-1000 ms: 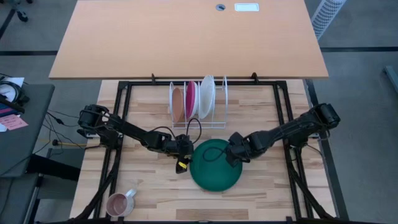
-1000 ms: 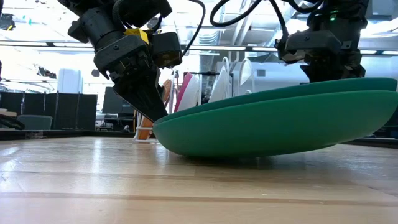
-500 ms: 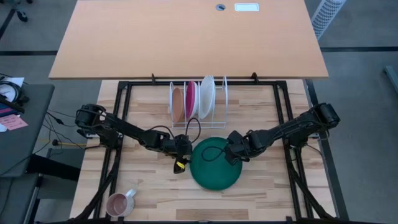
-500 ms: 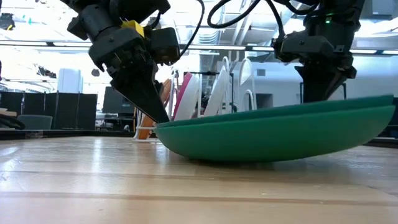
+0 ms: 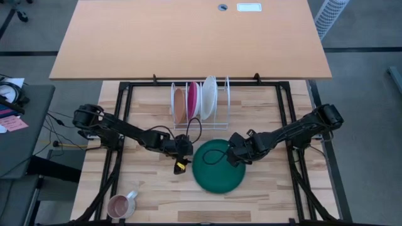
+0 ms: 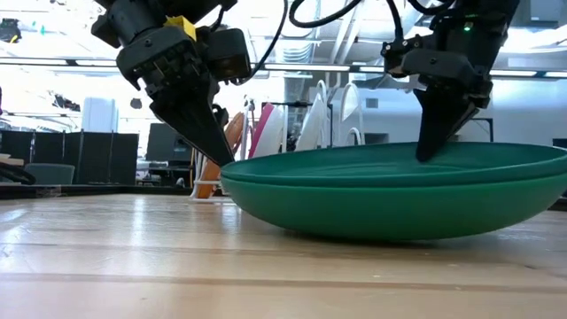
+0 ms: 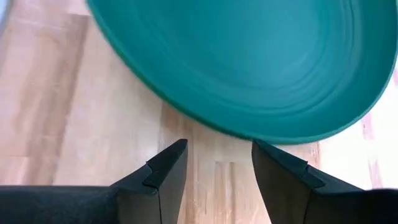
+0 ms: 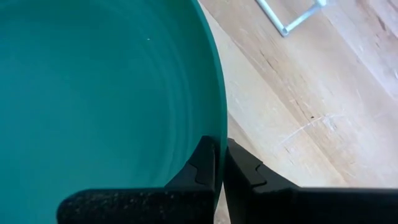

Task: Sort dishes
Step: Put the dark green plate in the dish rack

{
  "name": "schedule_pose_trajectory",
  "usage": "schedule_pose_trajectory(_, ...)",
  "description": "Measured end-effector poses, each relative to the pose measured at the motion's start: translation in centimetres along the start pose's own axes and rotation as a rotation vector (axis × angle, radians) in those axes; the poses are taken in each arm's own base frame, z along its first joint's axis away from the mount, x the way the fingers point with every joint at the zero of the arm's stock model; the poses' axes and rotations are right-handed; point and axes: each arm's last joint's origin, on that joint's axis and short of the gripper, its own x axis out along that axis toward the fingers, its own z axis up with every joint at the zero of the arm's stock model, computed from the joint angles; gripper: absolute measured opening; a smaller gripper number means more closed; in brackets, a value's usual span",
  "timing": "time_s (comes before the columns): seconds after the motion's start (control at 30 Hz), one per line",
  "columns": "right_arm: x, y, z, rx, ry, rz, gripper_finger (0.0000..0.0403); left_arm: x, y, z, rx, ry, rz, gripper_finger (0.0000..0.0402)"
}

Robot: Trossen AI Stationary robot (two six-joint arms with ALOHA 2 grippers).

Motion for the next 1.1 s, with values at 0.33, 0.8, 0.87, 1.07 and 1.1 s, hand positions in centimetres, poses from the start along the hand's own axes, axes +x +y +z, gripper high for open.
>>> schedule_pose_trajectory(0.33,-0.3,0.1,0.3,-0.052,-0.021,-0.012,0.0013,-4.0,-0.6,1.9,-0.006,-0.092,-0.024,0.0173)
schedule_pose_trajectory(0.8,-5.0,2.0,1.2,-0.127,-0.168,-0.031,0.0013,-6.6,-1.2,2.1,0.004,-0.164,0.053,0.0173)
schedule_pose_trajectory(0.87,-5.1,2.0,1.1,-0.133,-0.178,-0.04,0.0013,-6.5,-1.2,2.0,-0.004,-0.167,0.051,0.0173)
schedule_pose_trajectory(1.07,-5.0,1.6,1.5,-0.143,-0.187,-0.08,0.0013,-5.9,-0.7,1.2,-0.005,-0.187,0.139,0.0173)
schedule_pose_trajectory(1.1,-4.9,1.6,1.5,-0.149,-0.188,-0.081,0.0013,-5.8,-0.6,0.9,-0.007,-0.195,0.167,0.0173)
